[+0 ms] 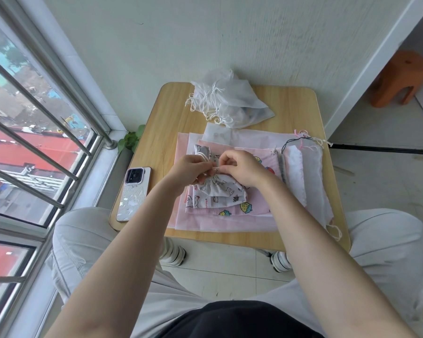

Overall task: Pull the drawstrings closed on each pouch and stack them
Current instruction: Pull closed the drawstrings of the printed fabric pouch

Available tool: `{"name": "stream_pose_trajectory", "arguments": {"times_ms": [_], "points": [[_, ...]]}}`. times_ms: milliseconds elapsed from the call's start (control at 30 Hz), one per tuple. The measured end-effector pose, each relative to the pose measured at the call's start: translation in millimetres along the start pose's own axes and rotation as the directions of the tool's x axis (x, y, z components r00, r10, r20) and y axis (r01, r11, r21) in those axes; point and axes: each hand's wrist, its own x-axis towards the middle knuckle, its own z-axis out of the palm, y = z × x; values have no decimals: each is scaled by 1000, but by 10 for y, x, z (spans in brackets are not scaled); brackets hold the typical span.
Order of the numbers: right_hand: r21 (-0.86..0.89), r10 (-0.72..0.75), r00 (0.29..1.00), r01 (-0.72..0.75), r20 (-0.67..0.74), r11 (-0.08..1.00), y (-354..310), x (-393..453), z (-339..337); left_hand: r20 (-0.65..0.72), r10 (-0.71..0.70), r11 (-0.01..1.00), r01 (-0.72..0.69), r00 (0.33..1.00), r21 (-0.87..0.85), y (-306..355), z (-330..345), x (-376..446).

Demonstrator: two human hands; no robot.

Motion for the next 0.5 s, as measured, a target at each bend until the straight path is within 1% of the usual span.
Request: {"name": "stream_pose_trajectory", "arguments": {"times_ms": [200, 267, 367, 500], "points": [[-19, 28, 998, -27, 64, 999, 15, -2, -80, -48, 43, 996, -47, 998, -80, -28, 63, 28], [16, 34, 997, -35, 74, 999, 1, -10, -113, -53, 53, 996, -57, 997, -69, -38, 53, 33], [117, 55, 995, -64, 81, 991, -32, -43, -142, -49, 61, 997, -64, 997, -51, -61, 21, 41], [138, 62, 997, -69, 52, 988, -93, -48, -116, -42, 69, 997, -70, 997, -36, -68, 29, 38]]}}
